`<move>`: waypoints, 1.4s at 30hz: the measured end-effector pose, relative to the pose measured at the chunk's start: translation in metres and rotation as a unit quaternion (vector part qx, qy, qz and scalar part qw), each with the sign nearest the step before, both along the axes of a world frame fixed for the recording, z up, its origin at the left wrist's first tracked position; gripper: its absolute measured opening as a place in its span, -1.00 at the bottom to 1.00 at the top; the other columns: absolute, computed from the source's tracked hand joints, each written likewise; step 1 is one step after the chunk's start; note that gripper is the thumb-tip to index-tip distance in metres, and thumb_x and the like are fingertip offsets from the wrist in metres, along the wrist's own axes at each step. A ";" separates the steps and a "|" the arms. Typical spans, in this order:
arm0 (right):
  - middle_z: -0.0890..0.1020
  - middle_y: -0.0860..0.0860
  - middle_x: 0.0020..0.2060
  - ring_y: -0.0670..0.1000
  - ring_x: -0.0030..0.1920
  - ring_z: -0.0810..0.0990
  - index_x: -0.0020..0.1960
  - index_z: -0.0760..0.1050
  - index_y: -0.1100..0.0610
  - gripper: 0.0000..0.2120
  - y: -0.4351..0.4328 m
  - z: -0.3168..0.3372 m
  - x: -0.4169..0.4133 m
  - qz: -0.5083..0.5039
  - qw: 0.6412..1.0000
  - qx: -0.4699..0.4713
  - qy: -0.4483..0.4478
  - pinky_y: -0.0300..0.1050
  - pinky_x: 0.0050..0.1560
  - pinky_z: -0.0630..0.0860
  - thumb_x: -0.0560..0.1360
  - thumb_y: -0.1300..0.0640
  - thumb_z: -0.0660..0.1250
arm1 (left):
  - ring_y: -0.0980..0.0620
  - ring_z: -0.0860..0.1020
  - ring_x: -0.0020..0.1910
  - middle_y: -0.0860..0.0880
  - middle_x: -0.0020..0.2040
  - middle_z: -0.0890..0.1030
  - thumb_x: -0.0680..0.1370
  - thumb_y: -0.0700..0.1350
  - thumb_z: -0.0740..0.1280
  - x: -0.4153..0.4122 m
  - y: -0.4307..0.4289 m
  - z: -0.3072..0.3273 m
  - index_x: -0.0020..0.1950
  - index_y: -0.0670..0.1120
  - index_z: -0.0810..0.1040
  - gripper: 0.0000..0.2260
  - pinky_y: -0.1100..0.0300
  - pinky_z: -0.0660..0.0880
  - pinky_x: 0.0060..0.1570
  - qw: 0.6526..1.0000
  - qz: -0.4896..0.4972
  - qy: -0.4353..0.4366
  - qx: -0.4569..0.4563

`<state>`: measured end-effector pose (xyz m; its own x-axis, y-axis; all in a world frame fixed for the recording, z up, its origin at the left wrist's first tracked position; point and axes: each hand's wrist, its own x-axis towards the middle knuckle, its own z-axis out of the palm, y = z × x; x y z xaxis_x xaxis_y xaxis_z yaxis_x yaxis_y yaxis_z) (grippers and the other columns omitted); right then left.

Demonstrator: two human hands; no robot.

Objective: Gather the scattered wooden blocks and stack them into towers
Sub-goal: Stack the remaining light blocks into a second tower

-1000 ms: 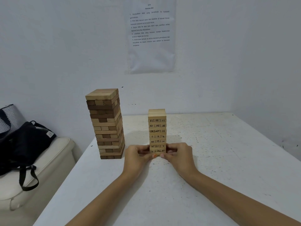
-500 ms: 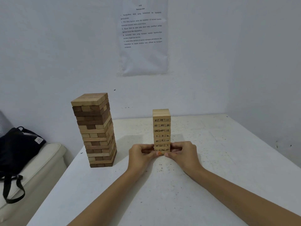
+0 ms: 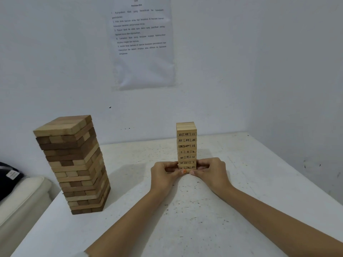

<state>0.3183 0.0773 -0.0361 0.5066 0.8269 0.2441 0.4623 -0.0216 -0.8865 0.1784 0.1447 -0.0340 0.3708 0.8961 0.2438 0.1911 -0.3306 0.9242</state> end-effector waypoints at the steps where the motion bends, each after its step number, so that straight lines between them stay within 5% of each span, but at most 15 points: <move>1: 0.70 0.02 -0.13 -0.12 -0.21 0.63 0.13 0.64 0.20 -0.65 0.002 0.000 0.005 -0.002 1.000 0.000 0.000 -0.47 -0.16 0.52 0.35 0.30 0.53 | 0.28 0.61 -0.25 0.07 -0.19 0.69 0.35 -0.20 0.55 0.005 0.002 0.001 0.02 -0.12 0.69 -0.74 0.48 0.47 -0.24 1.000 0.000 0.002 0.001; 19: 0.71 0.08 -0.06 -0.05 -0.16 0.64 0.12 0.65 0.22 -0.67 0.044 0.001 0.072 -0.036 0.999 0.000 -0.018 -0.54 -0.21 0.46 0.36 0.30 0.53 | 0.39 0.56 -0.34 0.08 -0.22 0.64 0.33 -0.26 0.56 0.082 0.046 0.001 0.03 -0.18 0.67 -0.71 0.51 0.46 -0.27 1.000 -0.009 -0.010 0.011; 34: 0.68 0.07 -0.08 -0.15 -0.24 0.58 0.19 0.59 0.28 -0.62 0.042 0.006 0.069 -0.042 0.999 -0.024 0.009 -0.55 -0.26 0.44 0.38 0.34 0.50 | 0.24 0.55 -0.26 -0.02 -0.17 0.63 0.38 -0.32 0.51 0.085 0.042 0.002 0.12 -0.26 0.61 -0.68 0.54 0.45 -0.29 1.000 0.013 0.006 -0.004; 39: 0.58 0.14 -0.16 -0.04 -0.15 0.52 0.27 0.50 0.32 -0.57 0.022 0.004 0.055 -0.098 0.995 -0.024 0.007 -0.28 0.10 0.48 0.43 0.34 0.46 | 0.13 0.50 -0.10 -0.11 0.04 0.56 0.44 -0.32 0.46 0.071 0.023 0.000 0.26 -0.26 0.48 -0.59 0.58 0.41 -0.30 0.998 0.048 0.024 -0.034; 42: 0.57 0.06 -0.18 -0.06 -0.21 0.51 0.22 0.55 0.26 -0.66 0.004 0.003 0.039 -0.103 0.994 -0.020 -0.017 -0.34 0.00 0.49 0.45 0.35 0.43 | 0.19 0.48 -0.17 -0.06 -0.01 0.55 0.49 -0.34 0.38 0.049 0.002 0.003 0.21 -0.22 0.53 -0.70 0.59 0.39 -0.27 0.998 0.032 0.051 -0.023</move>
<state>0.3577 0.0812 -0.0327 0.6578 0.7163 0.2329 0.4741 -0.1535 -0.8670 0.2271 0.1470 -0.0313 0.3341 0.9277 0.1663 0.3039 -0.2731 0.9127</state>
